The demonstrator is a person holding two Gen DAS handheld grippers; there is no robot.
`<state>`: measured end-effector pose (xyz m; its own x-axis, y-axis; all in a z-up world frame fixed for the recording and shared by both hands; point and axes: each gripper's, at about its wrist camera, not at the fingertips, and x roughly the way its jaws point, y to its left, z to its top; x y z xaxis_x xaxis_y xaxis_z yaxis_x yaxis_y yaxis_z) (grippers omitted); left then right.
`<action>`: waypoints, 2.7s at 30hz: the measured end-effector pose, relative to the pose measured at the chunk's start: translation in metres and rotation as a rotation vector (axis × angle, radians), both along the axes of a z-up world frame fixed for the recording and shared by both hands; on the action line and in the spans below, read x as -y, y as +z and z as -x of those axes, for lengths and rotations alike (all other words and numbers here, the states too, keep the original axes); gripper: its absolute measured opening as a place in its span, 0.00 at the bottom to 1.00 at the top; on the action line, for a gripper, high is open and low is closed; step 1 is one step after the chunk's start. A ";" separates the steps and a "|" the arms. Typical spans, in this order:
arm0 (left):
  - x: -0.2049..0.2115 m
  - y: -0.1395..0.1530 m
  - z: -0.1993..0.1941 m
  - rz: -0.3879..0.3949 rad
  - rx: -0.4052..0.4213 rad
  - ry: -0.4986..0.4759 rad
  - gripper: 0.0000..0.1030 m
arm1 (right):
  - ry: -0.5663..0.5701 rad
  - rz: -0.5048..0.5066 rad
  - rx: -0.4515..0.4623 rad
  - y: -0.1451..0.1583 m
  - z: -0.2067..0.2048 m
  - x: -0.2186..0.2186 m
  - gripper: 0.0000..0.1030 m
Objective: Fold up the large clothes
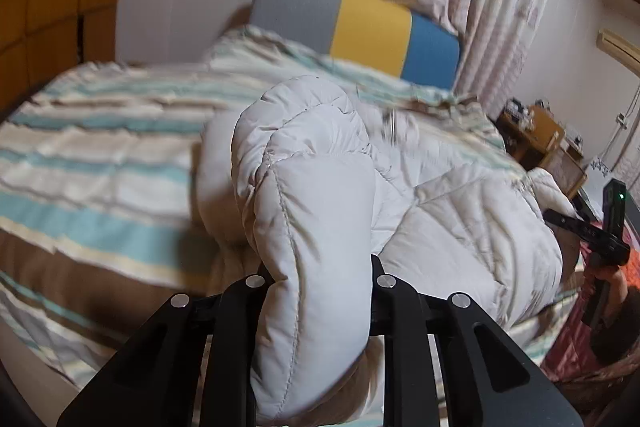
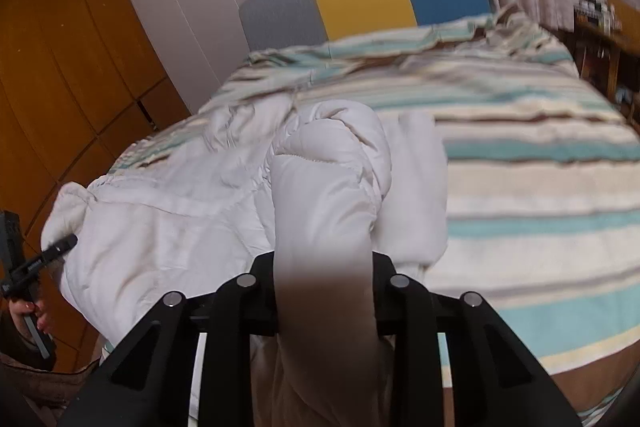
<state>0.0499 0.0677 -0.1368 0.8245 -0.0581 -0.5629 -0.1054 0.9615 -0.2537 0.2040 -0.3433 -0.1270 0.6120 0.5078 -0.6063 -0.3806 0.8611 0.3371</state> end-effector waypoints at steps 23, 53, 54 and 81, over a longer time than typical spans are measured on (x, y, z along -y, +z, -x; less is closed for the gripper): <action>-0.040 0.031 -0.127 -0.052 0.167 0.300 0.20 | -0.181 0.003 0.151 0.031 -0.110 -0.028 0.21; -0.055 -0.056 -0.231 -0.139 -0.188 0.396 0.45 | -0.259 0.381 -0.038 -0.079 -0.227 -0.089 0.43; -0.054 -0.053 -0.229 -0.140 -0.194 0.396 0.50 | -0.261 0.382 -0.038 -0.079 -0.227 -0.089 0.43; 0.059 -0.057 -0.282 -0.279 -0.162 0.249 0.66 | -0.280 0.384 -0.016 -0.076 -0.221 -0.087 0.49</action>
<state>0.3315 0.0088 -0.1938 0.6937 0.3054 -0.6523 -0.3606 0.9312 0.0525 0.4253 -0.2559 -0.2028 0.6823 0.0616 -0.7285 -0.1130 0.9933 -0.0219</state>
